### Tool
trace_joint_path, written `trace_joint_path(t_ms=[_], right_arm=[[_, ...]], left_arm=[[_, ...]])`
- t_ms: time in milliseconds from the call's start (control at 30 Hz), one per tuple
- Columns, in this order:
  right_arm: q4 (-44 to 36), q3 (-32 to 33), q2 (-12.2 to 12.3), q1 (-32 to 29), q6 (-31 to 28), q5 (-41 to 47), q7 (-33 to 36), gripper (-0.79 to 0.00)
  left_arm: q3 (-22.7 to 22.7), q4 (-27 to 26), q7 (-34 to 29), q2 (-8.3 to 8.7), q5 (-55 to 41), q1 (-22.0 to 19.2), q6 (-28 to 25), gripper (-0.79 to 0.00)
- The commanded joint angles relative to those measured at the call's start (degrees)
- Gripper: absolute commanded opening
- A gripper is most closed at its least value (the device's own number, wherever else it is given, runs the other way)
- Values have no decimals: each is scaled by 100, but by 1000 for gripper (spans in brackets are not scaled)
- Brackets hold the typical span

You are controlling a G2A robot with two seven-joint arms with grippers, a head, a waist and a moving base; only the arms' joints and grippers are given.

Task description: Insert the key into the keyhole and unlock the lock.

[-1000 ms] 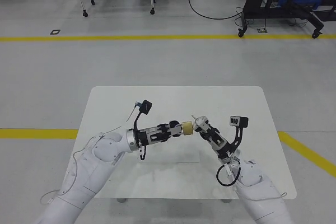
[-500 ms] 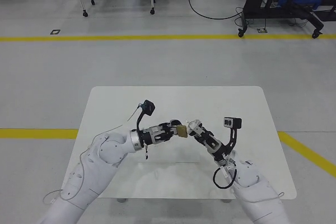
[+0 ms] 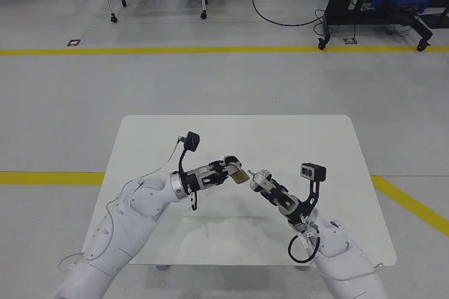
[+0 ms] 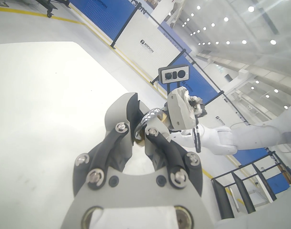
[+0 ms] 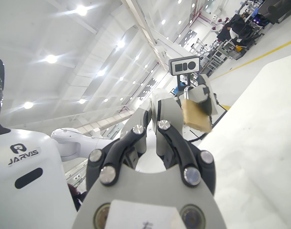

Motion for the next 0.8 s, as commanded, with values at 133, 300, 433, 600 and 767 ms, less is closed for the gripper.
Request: trace_joint_path(t_ms=[133, 300, 433, 600, 767], right_arm=[[-96, 256, 79, -217, -216, 524, 417, -785], [-123, 328, 103, -261, -202, 630, 566, -785], [-87, 301, 92, -185, -14, 504, 513, -785], [-87, 301, 92, -185, -14, 504, 513, -785], [-87, 301, 92, -185, -14, 504, 513, -785]], left_arm=[[-164, 591, -1629, 49, -2992, -220, 40, -785], [-380, 1119, -3476, 34, -5520, -428, 1545, -785], [-264, 1669, -4184, -39, -6063, -684, 2777, -785], [-264, 1669, -4184, -39, -6063, -684, 2777, -785], [-264, 1669, -4184, -39, -6063, -684, 2777, -785]])
